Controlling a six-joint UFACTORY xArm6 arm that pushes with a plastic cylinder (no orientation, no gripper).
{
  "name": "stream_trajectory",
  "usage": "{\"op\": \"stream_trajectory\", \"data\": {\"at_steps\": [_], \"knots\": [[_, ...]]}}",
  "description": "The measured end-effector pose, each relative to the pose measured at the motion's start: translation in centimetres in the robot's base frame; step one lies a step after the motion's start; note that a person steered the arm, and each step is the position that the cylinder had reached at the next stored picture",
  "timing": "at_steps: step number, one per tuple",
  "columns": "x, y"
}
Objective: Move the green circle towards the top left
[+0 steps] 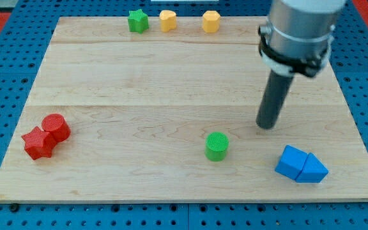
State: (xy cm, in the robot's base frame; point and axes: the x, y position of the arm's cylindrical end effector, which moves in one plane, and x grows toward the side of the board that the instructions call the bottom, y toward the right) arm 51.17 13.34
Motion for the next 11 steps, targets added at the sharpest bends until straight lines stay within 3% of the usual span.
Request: {"op": "stream_trajectory", "data": {"at_steps": [1,2,4,5,6,7,8,9,11], "knots": [[3.7,-2.7],[2.5,-10.3],[1.3,-18.9],[-2.6,-25.4],[-5.7,-25.9],[-5.8,-24.9],[-3.2,-25.7],[-3.7,-31.2],[-12.1,-34.1]]}}
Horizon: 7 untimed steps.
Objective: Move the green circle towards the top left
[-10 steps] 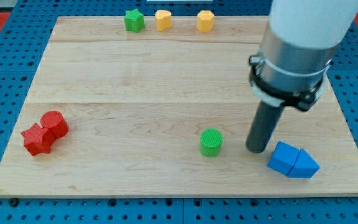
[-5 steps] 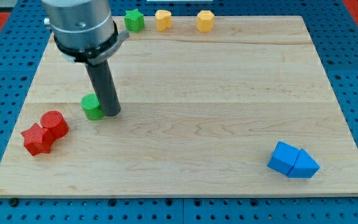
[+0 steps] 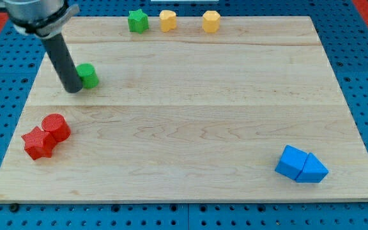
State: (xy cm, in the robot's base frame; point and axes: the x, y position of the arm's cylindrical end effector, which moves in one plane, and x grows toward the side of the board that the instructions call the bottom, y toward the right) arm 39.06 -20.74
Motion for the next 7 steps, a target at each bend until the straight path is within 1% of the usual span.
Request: {"op": "stream_trajectory", "data": {"at_steps": [1,2,3,4,5,6,7], "knots": [[-1.1,2.4],[-1.2,5.5],[-4.2,5.6],[-8.3,5.6],[-8.6,10.0],[-9.8,9.8],[-9.9,6.5]]}}
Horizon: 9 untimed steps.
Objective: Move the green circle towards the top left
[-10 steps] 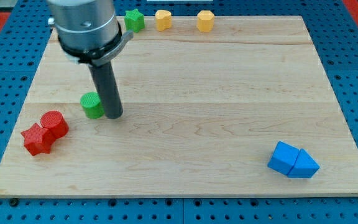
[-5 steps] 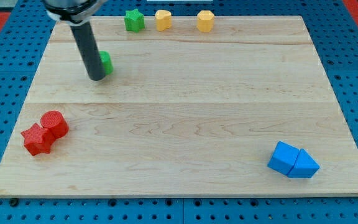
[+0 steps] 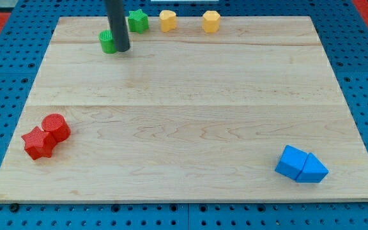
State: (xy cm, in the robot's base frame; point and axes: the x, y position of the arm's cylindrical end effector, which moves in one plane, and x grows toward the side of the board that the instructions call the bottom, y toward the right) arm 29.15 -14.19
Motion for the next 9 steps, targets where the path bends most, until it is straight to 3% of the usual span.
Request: {"op": "stream_trajectory", "data": {"at_steps": [1,5,7,9], "knots": [[0.0,-3.3],[0.1,-4.8],[-0.6,-8.8],[-1.5,-6.1]]}}
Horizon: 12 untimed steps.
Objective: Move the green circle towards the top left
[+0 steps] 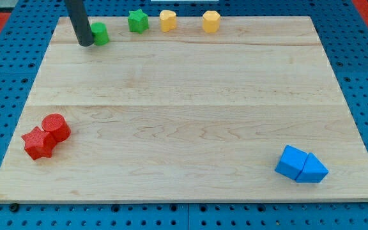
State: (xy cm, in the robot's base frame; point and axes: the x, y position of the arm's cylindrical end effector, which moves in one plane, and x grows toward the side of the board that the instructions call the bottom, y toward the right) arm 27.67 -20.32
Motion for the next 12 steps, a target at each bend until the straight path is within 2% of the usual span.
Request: {"op": "stream_trajectory", "data": {"at_steps": [2,5,8,10,11,12], "knots": [[1.0,1.4],[-2.9,2.8],[-4.1,4.6],[-6.9,4.6],[-7.6,4.5],[-7.3,-0.5]]}}
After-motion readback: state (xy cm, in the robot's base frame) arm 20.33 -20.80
